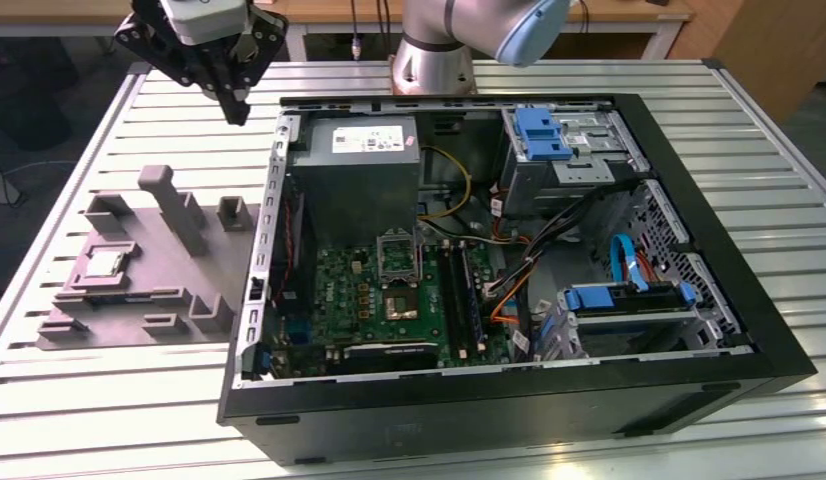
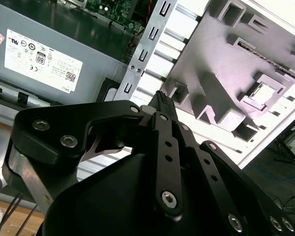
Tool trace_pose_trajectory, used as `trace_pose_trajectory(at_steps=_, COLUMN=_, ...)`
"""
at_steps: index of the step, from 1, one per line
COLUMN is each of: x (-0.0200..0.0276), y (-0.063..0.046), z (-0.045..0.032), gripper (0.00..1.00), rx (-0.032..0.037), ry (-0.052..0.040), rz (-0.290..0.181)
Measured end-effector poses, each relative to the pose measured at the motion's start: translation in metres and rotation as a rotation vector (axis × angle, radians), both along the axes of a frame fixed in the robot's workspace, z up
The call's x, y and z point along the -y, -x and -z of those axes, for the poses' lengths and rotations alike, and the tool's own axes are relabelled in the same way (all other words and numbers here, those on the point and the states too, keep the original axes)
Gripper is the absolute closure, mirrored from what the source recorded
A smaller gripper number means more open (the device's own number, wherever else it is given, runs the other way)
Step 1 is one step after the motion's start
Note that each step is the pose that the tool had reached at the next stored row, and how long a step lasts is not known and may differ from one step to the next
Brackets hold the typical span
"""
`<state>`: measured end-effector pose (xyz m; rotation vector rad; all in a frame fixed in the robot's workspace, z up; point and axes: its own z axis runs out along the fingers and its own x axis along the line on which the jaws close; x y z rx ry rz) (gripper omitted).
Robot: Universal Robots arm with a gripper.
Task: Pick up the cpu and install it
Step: 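Reach for the cpu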
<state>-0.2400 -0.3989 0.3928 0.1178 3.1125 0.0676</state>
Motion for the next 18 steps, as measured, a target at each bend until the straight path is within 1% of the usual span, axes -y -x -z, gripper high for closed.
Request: trace_pose_trajectory(at_steps=18, x=0.0000, y=0.0059, z=0.0003, gripper=0.89, rx=0.0000, ry=0.0000, rz=0.000)
